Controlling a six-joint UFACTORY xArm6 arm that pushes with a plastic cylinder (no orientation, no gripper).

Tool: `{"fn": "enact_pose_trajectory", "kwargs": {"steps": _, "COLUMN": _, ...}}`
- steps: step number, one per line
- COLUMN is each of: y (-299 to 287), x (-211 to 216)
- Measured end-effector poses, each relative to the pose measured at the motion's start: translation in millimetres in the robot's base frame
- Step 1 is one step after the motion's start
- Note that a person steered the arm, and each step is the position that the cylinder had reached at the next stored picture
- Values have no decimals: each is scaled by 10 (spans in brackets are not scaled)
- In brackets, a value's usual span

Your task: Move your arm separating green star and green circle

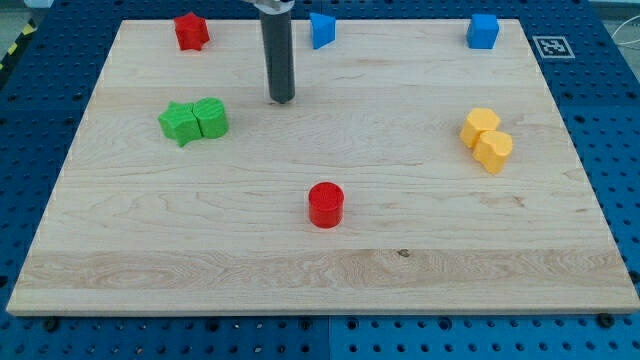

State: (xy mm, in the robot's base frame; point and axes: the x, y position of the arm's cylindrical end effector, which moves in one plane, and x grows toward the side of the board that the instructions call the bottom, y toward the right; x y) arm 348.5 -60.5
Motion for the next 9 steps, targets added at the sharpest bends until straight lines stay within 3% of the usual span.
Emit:
{"fn": "enact_pose_trajectory", "kwargs": {"steps": 1, "y": -71, "x": 0}}
{"fn": "enact_pose_trajectory", "kwargs": {"steps": 4, "y": -1054, "x": -21}}
{"fn": "enact_pose_trajectory", "kwargs": {"steps": 9, "y": -1018, "x": 291}}
